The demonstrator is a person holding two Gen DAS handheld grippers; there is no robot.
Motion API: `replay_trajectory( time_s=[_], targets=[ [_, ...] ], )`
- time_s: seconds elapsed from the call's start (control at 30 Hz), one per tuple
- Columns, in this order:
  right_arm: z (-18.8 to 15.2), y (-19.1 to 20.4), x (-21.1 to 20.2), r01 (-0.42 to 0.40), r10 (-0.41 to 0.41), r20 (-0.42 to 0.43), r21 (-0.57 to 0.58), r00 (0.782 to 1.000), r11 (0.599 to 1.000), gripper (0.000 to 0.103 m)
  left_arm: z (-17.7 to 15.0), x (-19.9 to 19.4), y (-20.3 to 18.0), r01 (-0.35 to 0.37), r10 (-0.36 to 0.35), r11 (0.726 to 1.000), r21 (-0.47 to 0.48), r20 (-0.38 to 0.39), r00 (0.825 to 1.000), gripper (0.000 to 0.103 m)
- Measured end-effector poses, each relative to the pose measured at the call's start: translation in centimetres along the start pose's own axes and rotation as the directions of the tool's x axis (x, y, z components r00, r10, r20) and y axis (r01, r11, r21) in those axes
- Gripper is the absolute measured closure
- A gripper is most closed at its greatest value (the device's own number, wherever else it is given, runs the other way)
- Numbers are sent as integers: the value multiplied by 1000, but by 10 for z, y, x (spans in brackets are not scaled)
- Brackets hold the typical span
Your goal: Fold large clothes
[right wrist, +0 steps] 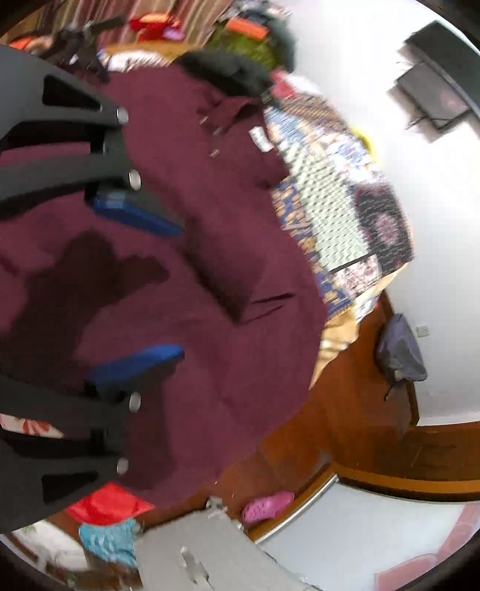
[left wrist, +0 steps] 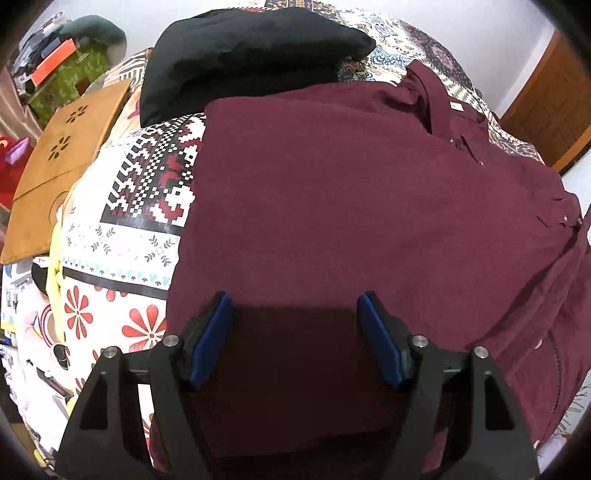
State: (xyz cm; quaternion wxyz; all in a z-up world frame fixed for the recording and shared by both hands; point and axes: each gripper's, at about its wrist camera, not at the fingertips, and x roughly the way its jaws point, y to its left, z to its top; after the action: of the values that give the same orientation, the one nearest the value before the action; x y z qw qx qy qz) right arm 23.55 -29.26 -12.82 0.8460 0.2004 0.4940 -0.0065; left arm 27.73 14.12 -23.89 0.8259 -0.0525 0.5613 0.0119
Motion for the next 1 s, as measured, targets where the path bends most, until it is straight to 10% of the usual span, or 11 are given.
replay_trajectory(
  time_s=[0.33,0.47,0.7,1.0],
  targets=[
    [12,22,53,-77,85,-68,115,994,990,36,-13,-2,-1,-17,16,1000,14,34,999,26],
    [8,19,49,-17,20,-38,80,999,997,68,-15,-2,-2,-17,16,1000,11,39,999,25],
    [5,34,-5,-55,59,124,-34,990,998,92,-16,-1,-2,-13,13,1000,14,36,999,24],
    [-23,5,6,-6,9,56,-66,998,998,93,-18,-2,-4,-27,26,1000,10,38,999,22]
  ],
)
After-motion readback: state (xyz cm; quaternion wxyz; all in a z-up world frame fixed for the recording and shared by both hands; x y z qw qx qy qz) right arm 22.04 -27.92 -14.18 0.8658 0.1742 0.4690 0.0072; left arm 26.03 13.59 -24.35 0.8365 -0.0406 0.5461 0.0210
